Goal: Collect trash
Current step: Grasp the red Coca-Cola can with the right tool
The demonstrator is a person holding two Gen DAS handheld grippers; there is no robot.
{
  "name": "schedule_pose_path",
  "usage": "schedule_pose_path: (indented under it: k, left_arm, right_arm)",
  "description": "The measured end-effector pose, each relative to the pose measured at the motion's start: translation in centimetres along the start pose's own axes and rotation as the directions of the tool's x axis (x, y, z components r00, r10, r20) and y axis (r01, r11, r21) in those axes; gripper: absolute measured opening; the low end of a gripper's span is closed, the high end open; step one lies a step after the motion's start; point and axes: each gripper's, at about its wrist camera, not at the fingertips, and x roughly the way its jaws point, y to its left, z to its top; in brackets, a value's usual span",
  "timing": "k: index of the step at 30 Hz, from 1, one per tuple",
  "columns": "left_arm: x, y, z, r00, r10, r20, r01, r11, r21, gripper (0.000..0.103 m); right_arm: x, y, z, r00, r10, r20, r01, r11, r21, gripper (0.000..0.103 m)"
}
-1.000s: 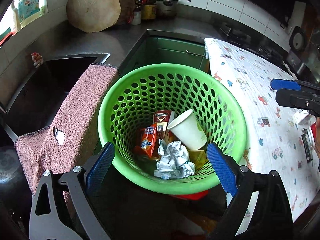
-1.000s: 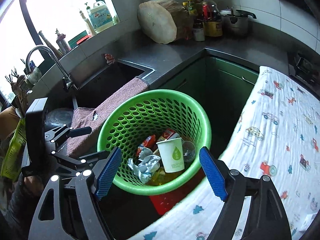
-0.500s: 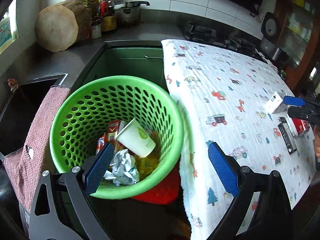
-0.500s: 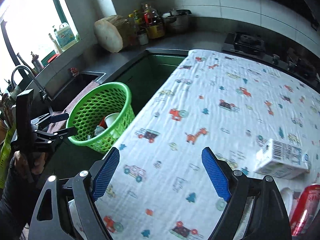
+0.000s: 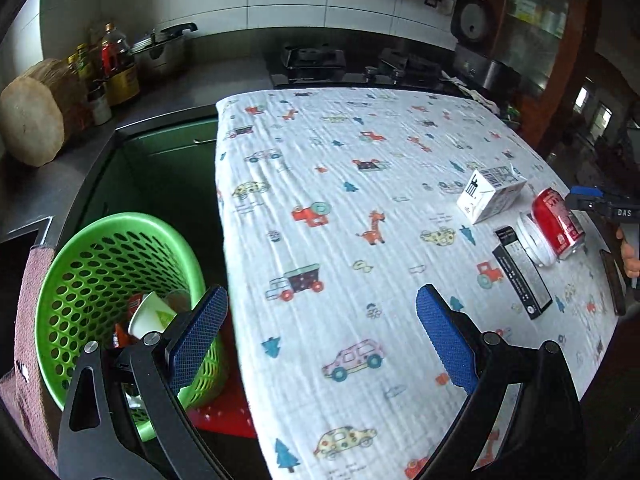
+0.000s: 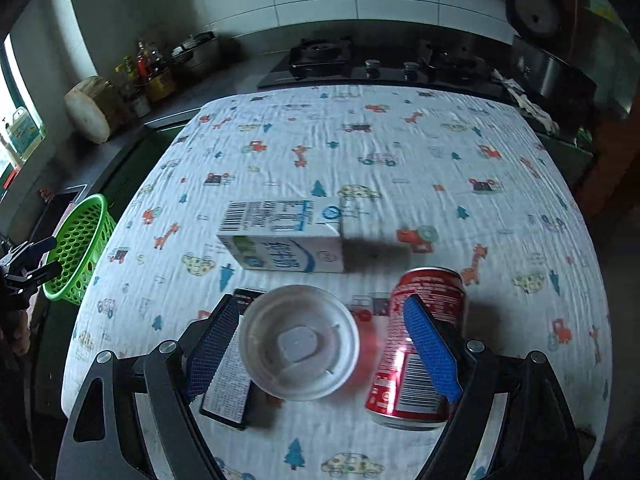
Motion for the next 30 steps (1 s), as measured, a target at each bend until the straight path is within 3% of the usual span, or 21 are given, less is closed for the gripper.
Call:
schedule_pose_path:
  k: [6,15,21,30]
  left_arm:
    - [2.1,-4.9,2.6,0.998,-0.057,-0.001,0.056,0.995,0.08,0.094]
    - [5.0,-11.4,6.3,0.993,-0.12,-0.015,0.12,0.971,0.208,0.094]
    - [6.7,-14.9,8.3,0.985,-0.168,-0.032,0.171,0.945,0.279,0.094]
    - [11.3,-19.4,10.5,0.978,-0.18,-0.105,0.208,0.891,0.403,0.094]
  right_arm:
    - [1.6,-4.9,-0.6,0.998,-0.005,-0.069,0.013,0.993,0.116,0.081]
    - [4.7,-7.1,-1.4,0.989,0.02,-0.145,0.006,0.985,0.175,0.076]
    - [6.0,-7.7,-1.6,0.984,0.033,-0.177,-0.001,0.984,0.178,0.073]
    - [6.9,-7.8,-1.5,0.976,0.071,-0.205,-0.035,0.984,0.174,0.068]
